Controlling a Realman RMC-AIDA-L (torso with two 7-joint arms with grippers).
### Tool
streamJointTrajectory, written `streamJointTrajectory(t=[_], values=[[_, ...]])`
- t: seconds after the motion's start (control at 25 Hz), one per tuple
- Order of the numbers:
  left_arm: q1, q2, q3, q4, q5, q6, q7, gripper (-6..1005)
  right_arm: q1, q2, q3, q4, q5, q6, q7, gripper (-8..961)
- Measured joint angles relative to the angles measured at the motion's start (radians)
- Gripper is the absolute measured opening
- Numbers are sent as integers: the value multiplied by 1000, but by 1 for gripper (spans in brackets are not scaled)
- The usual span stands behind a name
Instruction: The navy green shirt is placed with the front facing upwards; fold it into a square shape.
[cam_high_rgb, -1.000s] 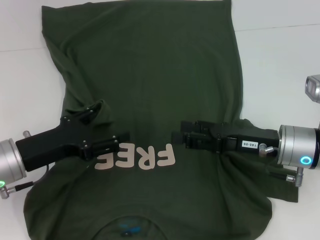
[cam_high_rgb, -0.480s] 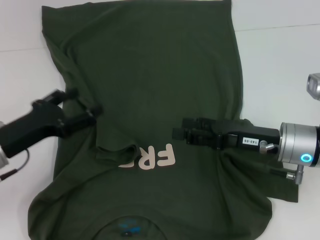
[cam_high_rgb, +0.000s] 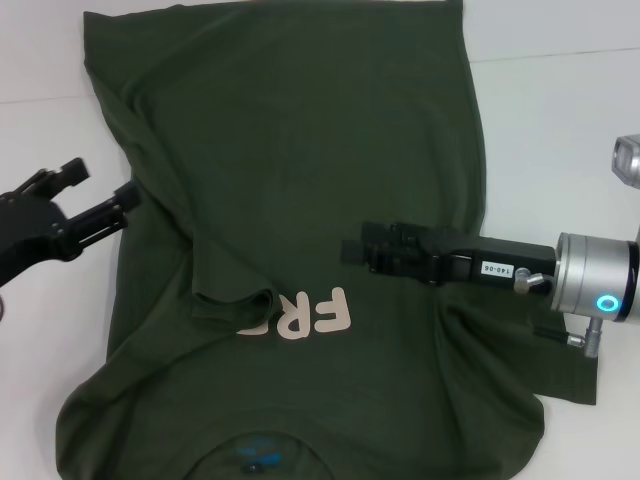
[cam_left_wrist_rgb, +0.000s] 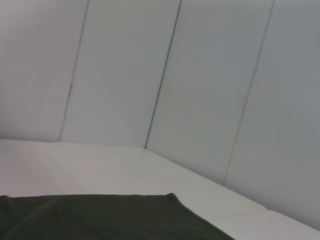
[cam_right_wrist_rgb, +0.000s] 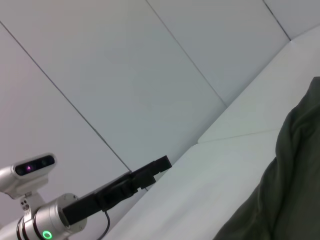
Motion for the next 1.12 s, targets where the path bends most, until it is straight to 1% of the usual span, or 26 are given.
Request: streamJointTrajectory(t=[0.16,0.36,0.52,0.8,1.12], values=[[24,6,-7,27,12,-1,-24,835,14,0,-3,0,0,1,33,820],[48,11,-7,70,69,-7,-46,831,29,0,-3,-1,0,4,46,820],[71,15,-7,118,131,41,-58,828,38,0,-6,4,0,8,54,820],[110,10,-7,181,203,167,-55,822,42,0,-7,11,0,16,64,820],[112,0,16,182,294,183,-63,816,40,0,-6,11,0,19,64,819]])
